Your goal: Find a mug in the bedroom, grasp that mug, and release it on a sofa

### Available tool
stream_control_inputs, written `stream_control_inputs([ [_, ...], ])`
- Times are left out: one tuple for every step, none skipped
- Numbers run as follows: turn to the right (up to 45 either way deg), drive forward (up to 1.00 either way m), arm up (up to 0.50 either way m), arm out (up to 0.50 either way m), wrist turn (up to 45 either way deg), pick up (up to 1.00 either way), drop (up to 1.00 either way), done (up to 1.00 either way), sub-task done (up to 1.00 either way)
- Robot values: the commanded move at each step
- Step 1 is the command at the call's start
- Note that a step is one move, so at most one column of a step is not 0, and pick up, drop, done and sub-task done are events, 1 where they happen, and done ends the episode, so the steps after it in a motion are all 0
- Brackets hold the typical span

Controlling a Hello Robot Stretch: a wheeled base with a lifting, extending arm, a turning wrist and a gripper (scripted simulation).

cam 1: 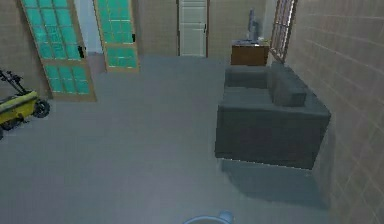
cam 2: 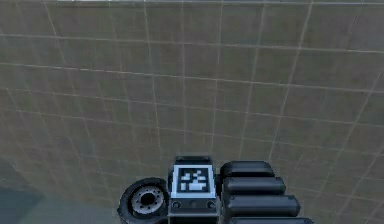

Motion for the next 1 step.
stream_control_inputs([
  [-3.0,0.0,0.0,0.0,0.0,0.0,0.0,0.0,0.0],
])
